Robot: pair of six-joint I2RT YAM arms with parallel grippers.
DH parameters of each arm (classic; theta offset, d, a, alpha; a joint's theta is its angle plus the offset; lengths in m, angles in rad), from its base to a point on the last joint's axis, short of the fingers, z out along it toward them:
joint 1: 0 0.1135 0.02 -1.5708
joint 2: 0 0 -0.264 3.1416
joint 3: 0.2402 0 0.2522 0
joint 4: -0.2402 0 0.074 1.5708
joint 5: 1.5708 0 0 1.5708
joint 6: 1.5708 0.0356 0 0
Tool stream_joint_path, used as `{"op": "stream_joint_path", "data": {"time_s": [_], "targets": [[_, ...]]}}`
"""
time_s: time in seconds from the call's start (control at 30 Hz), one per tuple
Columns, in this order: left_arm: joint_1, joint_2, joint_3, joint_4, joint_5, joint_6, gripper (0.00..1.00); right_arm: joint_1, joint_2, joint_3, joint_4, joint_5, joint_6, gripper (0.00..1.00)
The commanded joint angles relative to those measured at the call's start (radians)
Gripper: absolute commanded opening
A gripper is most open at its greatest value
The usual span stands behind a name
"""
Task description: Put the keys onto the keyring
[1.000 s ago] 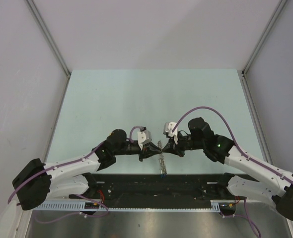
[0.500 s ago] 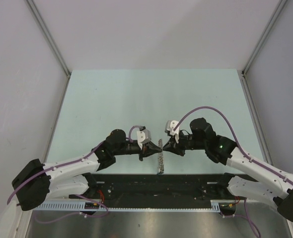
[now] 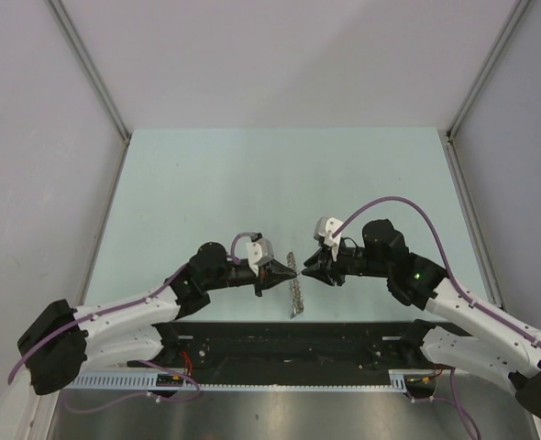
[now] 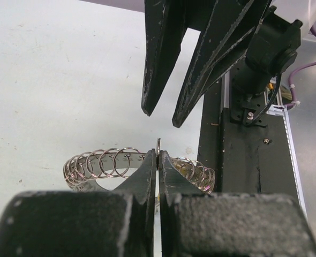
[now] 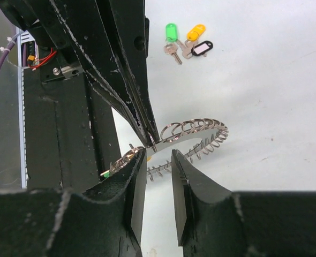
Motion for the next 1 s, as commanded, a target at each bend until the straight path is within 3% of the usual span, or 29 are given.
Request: {"op": "stream_joint_path", "data": {"time_s": [0.0,0.23,0.37,0.53,0.73,0.97], "targets": [[-0.005,-0.035,0.000,0.078,0.007,-0.015,0.01,-0.003,-0.008,-0.003,0.039,-0.022,0.011,0.30],[-0.005,-0.056,0.000,0.065,-0.026,0.002,0.00,-0.003,-0.008,-0.005,0.045,0.015,0.031,0.31],[-0.005,-0.055,0.060,-0.043,-0.172,-0.024,0.00,-0.014,-0.019,-0.005,0.055,0.149,0.087,0.41],[0.024,-0.064,0.134,-0.165,-0.338,-0.078,0.00,-0.047,-0.040,-0.003,0.062,0.213,0.141,0.54],[0.195,-0.048,0.272,-0.374,-0.367,-0.181,0.00,-0.044,-0.006,0.009,0.059,0.291,0.153,0.63],[0.379,-0.084,0.460,-0.633,-0.353,-0.175,0.00,0.012,0.144,0.023,0.175,0.227,0.167,0.62]]}}
